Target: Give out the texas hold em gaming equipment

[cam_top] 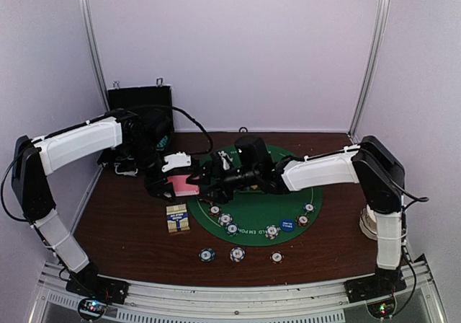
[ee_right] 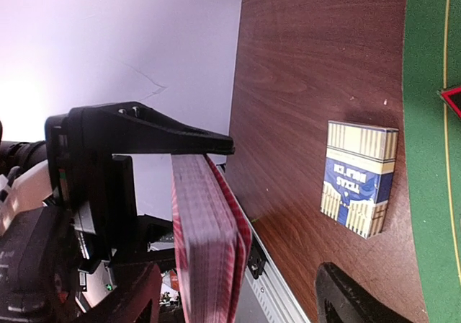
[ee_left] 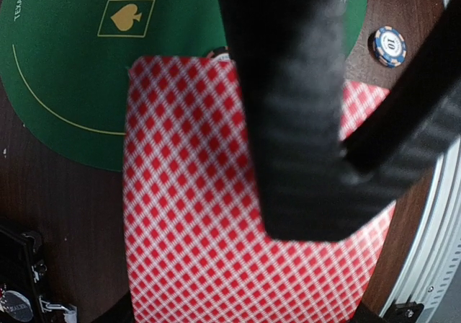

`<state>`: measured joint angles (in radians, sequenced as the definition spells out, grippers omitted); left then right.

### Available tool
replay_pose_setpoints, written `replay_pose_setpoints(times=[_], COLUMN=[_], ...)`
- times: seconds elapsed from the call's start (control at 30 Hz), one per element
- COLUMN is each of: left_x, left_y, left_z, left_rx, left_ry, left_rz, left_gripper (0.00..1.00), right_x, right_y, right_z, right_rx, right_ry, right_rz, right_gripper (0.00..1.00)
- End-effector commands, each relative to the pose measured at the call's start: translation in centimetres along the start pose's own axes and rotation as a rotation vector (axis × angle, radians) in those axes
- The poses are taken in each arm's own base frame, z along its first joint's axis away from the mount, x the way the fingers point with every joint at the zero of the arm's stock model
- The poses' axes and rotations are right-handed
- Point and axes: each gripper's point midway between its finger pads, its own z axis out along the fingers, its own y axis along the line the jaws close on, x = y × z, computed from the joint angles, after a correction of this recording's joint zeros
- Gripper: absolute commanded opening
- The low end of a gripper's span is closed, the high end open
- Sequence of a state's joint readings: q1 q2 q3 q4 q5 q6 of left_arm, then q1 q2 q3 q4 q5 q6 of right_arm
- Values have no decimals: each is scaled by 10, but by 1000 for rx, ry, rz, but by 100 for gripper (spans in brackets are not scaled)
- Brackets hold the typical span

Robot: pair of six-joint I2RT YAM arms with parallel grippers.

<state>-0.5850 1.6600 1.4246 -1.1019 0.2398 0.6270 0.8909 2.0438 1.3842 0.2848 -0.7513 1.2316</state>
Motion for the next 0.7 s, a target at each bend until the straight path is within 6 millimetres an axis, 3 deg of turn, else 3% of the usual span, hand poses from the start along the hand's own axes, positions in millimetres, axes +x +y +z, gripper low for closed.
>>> replay_pose_setpoints(times=[0.0,0.17,0.47,0.67], left_x=[-21,-23,-27,-26], left_y=[0,-4,-4,-4], left_z=[-25,-26,-34,-34], left_rx=[-40,-36,-49,-54], left_ry=[-78,-78,-100,-94], left_rz=[23,31,26,27], left_gripper=[0,0,0,0], right_x=[-3,-2,-1,3], right_y=[29,31,40,44], right_z=[9,17,32,40], right_rx=[-106,-135,-217,-250], right_ry=[14,26,56,78], right_rz=[-25,-11,26,47], right_gripper=[75,70,40,30])
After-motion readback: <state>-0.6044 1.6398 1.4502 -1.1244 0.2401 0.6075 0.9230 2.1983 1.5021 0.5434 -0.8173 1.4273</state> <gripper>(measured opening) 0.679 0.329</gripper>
